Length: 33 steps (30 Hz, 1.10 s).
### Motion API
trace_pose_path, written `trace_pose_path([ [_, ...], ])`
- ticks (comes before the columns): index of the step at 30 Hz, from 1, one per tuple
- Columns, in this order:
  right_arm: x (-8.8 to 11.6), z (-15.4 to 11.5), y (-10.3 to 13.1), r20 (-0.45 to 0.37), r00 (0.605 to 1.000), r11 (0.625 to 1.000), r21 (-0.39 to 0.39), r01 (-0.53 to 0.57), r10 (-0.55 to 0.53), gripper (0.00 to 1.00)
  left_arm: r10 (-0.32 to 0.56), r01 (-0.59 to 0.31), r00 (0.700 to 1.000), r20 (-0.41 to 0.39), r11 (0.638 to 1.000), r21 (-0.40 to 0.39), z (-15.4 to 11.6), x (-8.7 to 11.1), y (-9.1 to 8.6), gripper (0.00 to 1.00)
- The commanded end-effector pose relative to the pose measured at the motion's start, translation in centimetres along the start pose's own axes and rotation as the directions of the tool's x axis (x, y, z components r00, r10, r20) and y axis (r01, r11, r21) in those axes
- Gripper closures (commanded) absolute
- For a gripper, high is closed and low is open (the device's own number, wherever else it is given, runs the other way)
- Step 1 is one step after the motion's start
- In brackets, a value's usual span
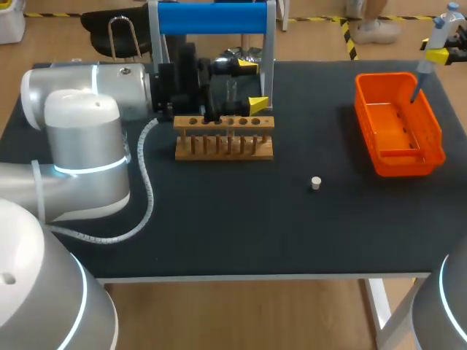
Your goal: Invert the test tube, pick up the pipette, mount the tip to pipette, aspirate from beaker and dispense into the tube, eject the tip, return the pipette, and cap with the stopper.
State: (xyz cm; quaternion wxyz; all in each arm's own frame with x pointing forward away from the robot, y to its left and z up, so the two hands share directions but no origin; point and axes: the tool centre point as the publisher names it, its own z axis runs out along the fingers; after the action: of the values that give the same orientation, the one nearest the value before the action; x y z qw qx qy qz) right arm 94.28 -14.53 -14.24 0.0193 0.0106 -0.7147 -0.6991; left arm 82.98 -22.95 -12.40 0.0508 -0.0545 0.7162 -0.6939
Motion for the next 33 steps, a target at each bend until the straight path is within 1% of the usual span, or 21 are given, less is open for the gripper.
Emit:
trace_pose_path([
  [1,0.0,0.0,0.1,0.001,1.000,1.000,0.003,0.000,0.000,1.00,0.000,0.000,1.000,0.001,1.000,0.000,0.0,0.0,0.0,0.00],
  [17,0.0,0.0,0.1,0.001,1.000,1.000,0.003,0.000,0.000,1.00,0.000,0.000,1.000,0.001,1.000,0.000,0.0,0.0,0.0,0.00],
  [24,2.9,3.7,0.1,0.011,1.000,1.000,0.005,-0.014,0.014,1.00,0.000,0.000,1.000,0.001,1.000,0.000,0.0,0.0,0.0,0.00],
  [28,4.6,6.2,0.2,0.011,0.999,0.999,-0.017,-0.031,0.031,1.00,0.000,0.000,1.000,0.001,1.000,0.000,0.0,0.0,0.0,0.00],
  [33,6.4,9.1,0.4,0.016,0.999,0.999,-0.019,-0.028,0.028,1.00,0.000,0.000,1.000,0.001,1.000,0.000,0.0,0.0,0.0,0.00],
])
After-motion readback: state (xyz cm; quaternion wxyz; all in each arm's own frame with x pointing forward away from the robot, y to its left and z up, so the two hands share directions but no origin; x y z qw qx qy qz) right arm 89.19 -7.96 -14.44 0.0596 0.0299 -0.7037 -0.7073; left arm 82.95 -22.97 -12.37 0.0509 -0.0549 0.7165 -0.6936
